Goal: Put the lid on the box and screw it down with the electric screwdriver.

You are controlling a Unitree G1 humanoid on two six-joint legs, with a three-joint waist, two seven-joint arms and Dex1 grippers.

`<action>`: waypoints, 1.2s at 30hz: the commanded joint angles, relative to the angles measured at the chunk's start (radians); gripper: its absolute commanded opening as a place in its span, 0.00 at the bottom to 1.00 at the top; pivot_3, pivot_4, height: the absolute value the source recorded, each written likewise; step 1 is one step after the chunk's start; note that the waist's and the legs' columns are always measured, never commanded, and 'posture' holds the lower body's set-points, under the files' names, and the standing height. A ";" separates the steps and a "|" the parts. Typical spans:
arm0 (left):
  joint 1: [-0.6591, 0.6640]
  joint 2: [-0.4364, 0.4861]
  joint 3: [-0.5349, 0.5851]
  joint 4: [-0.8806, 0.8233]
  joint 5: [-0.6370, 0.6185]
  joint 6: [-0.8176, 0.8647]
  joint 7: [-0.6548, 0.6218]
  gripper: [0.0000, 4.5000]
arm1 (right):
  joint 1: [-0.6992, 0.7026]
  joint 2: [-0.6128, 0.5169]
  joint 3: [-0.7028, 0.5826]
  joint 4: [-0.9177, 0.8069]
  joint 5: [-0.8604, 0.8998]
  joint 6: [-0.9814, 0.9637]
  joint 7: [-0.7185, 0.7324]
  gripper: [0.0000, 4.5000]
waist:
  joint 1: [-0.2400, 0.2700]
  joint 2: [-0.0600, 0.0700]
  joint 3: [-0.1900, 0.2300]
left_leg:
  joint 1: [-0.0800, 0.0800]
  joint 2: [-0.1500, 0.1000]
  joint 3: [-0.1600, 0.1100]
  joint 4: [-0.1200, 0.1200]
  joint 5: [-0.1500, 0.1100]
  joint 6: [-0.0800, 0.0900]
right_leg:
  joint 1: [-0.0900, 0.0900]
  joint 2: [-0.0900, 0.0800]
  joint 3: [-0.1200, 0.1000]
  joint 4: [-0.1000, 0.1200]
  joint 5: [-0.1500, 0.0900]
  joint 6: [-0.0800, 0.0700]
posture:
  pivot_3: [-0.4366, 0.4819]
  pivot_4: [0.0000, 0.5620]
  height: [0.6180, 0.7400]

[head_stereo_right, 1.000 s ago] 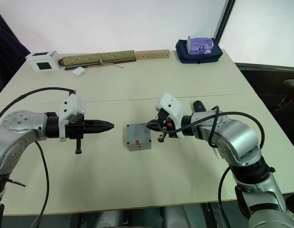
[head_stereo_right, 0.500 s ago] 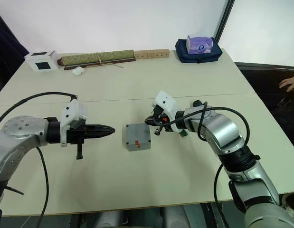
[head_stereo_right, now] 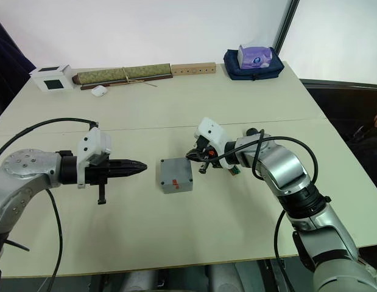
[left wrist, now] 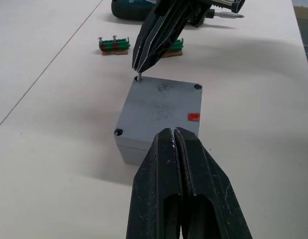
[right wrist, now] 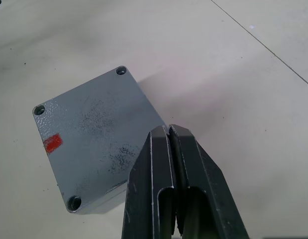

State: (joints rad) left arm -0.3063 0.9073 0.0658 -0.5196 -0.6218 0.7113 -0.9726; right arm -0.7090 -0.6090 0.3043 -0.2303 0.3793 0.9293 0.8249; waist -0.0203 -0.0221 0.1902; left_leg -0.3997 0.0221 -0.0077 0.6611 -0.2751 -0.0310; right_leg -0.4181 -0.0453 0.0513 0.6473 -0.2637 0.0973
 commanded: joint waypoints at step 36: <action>0.059 -0.013 0.038 -0.083 -0.021 -0.019 0.073 0.00 | -0.043 0.009 0.062 0.020 -0.060 -0.027 0.096 0.24 | 0.000 0.000 0.000 | -0.007 0.000 0.000 0.002 0.000 0.000 | -0.007 0.000 0.000 0.002 0.001 0.000 | 0.48 0.27 1.00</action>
State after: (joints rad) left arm -0.2450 0.8932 0.0666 -0.5671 -0.6245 0.6942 -0.9087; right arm -0.7422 -0.6033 0.3652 -0.1911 0.3163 0.9066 0.9077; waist -0.0204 -0.0221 0.1901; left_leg -0.4064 0.0221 -0.0080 0.6633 -0.2751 -0.0311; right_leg -0.4249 -0.0453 0.0509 0.6492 -0.2628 0.0971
